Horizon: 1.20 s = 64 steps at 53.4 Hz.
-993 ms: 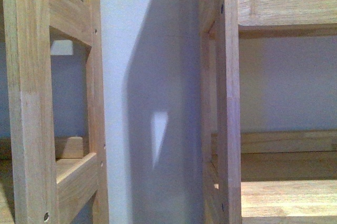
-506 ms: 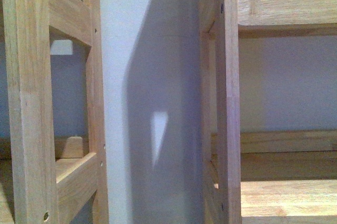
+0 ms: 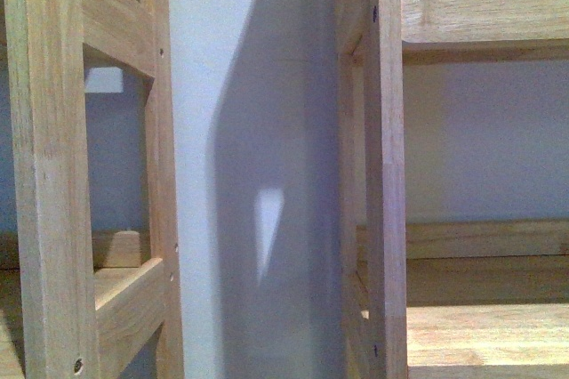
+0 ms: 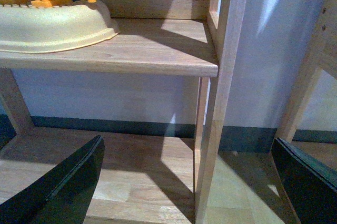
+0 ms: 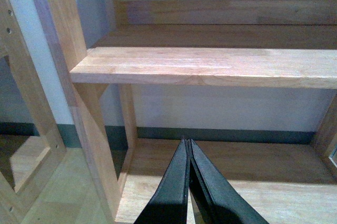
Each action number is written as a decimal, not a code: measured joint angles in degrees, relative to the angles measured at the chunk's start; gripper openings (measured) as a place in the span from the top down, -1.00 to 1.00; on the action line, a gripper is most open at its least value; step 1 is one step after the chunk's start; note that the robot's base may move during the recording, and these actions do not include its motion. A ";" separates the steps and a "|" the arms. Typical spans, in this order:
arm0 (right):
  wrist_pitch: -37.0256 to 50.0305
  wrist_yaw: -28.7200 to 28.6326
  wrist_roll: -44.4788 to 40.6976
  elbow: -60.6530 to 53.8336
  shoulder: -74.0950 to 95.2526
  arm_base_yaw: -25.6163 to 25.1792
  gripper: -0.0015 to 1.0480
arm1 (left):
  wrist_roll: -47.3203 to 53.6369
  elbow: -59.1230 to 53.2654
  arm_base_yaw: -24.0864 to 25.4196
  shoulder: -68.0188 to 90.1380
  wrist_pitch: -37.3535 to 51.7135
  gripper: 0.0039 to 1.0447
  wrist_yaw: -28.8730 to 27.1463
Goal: Put away toys
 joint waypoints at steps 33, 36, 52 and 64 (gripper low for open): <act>0.31 0.00 -0.13 -2.71 -2.95 0.00 0.72 | 0.00 0.00 0.00 0.00 0.00 -0.88 0.00; 0.31 0.00 -0.11 -2.71 -2.95 0.00 0.56 | 0.00 0.00 0.00 0.00 0.00 -0.88 0.00; 0.31 0.00 -0.13 -2.71 -2.95 0.00 -0.29 | 0.00 0.00 0.00 0.00 0.00 -0.88 0.00; 0.31 0.00 -0.11 -2.71 -2.95 0.00 -0.88 | 0.00 0.00 0.00 0.00 0.00 -0.88 0.00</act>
